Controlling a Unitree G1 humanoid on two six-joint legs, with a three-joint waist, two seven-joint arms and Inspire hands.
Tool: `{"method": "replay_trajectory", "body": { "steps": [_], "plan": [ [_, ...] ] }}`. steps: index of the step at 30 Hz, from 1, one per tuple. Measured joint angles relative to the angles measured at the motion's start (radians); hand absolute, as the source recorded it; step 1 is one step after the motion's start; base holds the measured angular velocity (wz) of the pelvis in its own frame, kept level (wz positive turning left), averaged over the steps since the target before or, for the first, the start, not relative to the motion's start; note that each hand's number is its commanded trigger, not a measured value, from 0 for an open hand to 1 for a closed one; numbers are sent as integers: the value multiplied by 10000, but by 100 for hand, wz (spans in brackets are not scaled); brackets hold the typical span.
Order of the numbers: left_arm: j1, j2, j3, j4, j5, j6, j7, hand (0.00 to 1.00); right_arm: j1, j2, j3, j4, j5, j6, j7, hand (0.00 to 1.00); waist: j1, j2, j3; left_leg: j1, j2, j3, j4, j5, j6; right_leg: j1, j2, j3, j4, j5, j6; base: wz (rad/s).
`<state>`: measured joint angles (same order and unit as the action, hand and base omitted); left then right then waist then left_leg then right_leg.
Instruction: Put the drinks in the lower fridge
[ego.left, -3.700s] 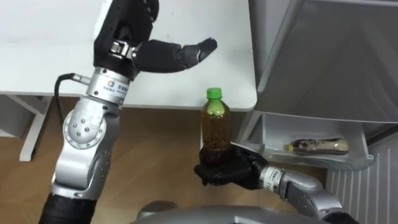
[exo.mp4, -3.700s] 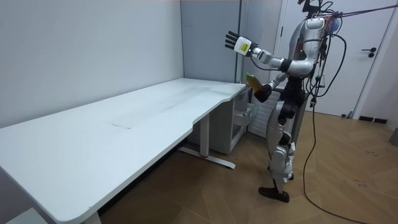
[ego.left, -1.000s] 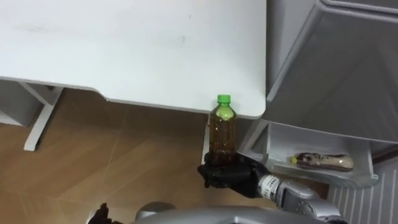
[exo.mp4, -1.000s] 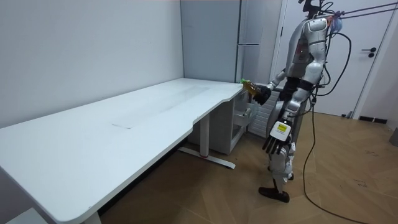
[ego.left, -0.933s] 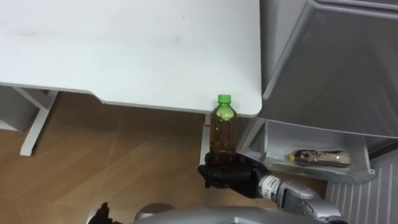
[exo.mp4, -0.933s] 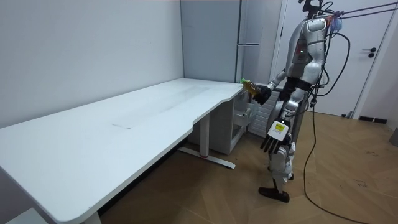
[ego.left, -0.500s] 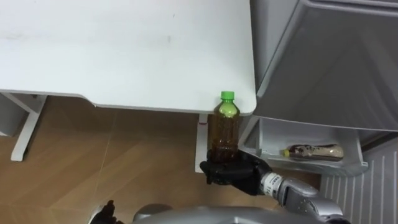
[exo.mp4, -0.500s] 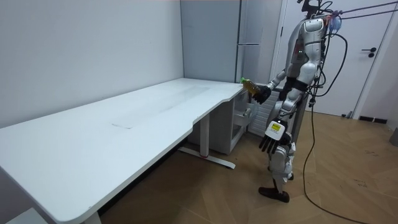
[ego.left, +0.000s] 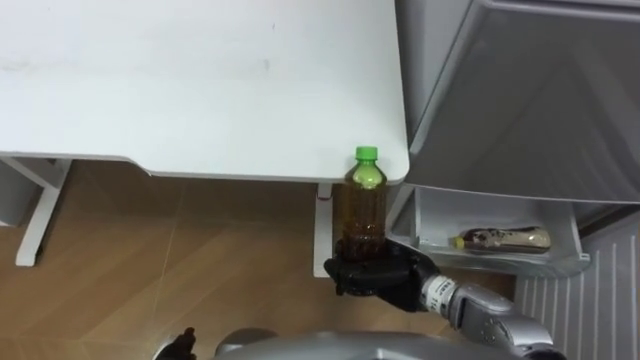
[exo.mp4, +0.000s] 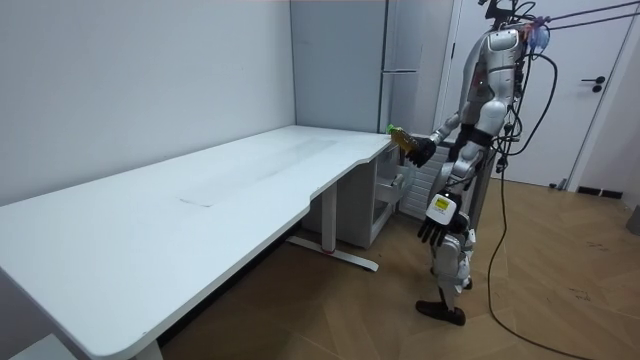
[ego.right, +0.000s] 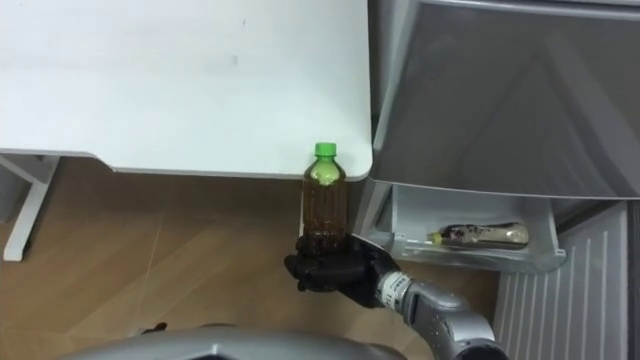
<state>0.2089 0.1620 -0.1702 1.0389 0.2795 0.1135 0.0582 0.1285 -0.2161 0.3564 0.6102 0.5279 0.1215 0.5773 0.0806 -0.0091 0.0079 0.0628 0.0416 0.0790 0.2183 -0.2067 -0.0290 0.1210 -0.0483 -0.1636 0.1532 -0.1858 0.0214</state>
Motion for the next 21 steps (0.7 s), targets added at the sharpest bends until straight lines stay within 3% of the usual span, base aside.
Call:
{"method": "replay_trajectory", "body": {
  "steps": [7,12,16,21],
  "plan": [
    [-2,11,-118,32,87,-93,-35,0,5,-51,-270,-519,-1884,-232,-720,100,-113,11,12,24,-5,79,-65,3,3,-7,6,124,17,4,7,-3],
    [-176,16,-117,43,371,-226,-191,0,13,-149,-629,-2012,-3904,-381,-1663,100,-276,123,77,-23,-1,176,-62,6,7,-194,9,273,123,5,9,-6],
    [-176,46,-71,55,412,-411,-190,0,103,14,-1310,-3152,-4970,-713,-2636,100,-333,144,84,-2,-2,330,-138,8,11,-265,4,514,174,4,12,-12],
    [-215,71,-80,275,460,-614,-139,0,349,118,-1330,-3824,-6207,-713,-3495,100,-561,110,82,-8,-3,376,-142,8,12,-307,8,559,216,4,13,-3]
  ]
}}
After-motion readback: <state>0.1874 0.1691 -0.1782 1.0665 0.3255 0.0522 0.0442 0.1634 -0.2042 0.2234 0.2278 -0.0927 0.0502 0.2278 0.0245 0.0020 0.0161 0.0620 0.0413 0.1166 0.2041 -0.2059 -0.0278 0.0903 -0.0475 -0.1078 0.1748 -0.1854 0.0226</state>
